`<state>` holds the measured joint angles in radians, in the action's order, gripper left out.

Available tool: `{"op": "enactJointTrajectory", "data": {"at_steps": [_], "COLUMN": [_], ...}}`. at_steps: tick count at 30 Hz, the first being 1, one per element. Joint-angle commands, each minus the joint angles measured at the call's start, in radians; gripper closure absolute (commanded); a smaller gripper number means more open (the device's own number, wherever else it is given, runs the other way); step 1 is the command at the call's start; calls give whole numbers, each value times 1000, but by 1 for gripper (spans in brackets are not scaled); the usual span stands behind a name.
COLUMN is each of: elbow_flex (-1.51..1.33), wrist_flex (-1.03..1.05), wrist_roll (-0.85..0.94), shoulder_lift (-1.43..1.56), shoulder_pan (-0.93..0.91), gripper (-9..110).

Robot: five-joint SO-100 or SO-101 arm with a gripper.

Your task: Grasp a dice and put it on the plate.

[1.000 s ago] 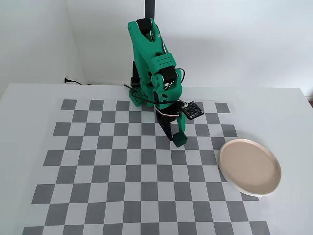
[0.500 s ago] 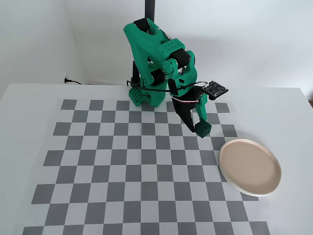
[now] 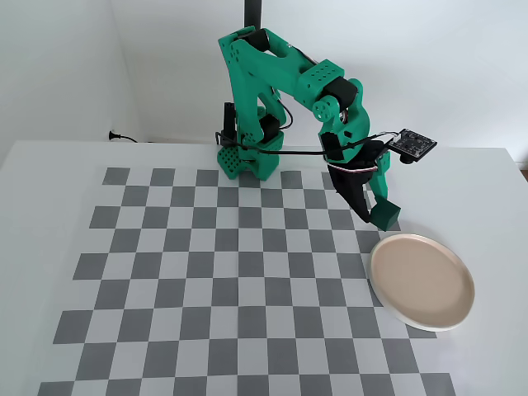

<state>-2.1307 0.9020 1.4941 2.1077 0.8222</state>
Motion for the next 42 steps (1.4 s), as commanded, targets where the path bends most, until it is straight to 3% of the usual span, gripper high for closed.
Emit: {"op": "enactJointTrajectory", "data": {"at_steps": [1, 20, 26, 33, 42], "elbow_flex": [173, 463, 476, 489, 486], "wrist_flex": [-69, -318, -419, -337, -71], "wrist_roll": [0, -29, -84, -81, -69], "shoulder_lift": [-67, -692, -773, -732, -469], "shoulder_pan": [9, 41, 67, 80, 71], "gripper": [106, 106, 91, 84, 87]}}
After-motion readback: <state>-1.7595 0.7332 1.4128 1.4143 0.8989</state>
